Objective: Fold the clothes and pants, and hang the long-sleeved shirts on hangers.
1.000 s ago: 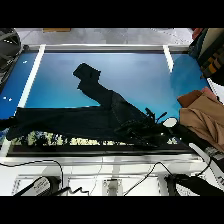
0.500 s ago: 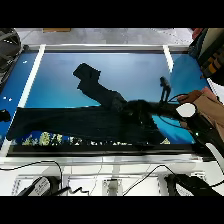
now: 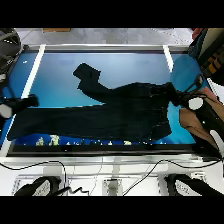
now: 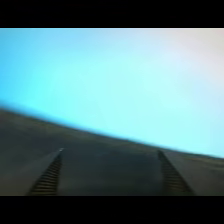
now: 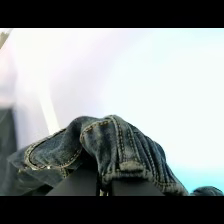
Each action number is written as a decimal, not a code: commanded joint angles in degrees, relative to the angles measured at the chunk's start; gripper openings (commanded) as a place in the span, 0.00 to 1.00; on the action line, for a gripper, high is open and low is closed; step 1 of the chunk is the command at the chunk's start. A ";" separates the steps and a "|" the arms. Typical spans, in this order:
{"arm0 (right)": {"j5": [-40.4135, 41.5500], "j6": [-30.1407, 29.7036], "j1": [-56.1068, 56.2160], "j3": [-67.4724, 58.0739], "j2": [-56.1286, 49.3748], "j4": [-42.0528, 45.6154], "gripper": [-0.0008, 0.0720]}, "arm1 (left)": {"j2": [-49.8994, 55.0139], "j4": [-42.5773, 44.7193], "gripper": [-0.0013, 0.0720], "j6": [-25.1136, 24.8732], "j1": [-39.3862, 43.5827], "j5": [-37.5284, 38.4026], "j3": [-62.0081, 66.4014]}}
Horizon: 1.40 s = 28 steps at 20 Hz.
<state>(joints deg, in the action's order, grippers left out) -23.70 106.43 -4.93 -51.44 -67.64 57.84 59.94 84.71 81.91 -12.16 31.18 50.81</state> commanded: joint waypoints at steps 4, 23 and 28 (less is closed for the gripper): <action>1.73 2.45 -6.51 -0.11 -4.15 2.36 0.05 | 14.19 -10.75 0.73 8.24 16.13 -7.19 10.67; -4.48 1.95 -17.18 -0.11 -7.02 5.16 0.73 | 39.69 -31.43 0.97 8.15 17.79 0.81 33.51; -4.96 1.92 -17.18 -0.11 -7.02 5.42 0.73 | 41.97 -29.88 0.97 3.23 22.40 9.33 38.32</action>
<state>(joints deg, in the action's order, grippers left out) -28.16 108.44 -22.06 -51.53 -74.63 63.09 100.73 53.93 88.36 7.64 35.73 87.22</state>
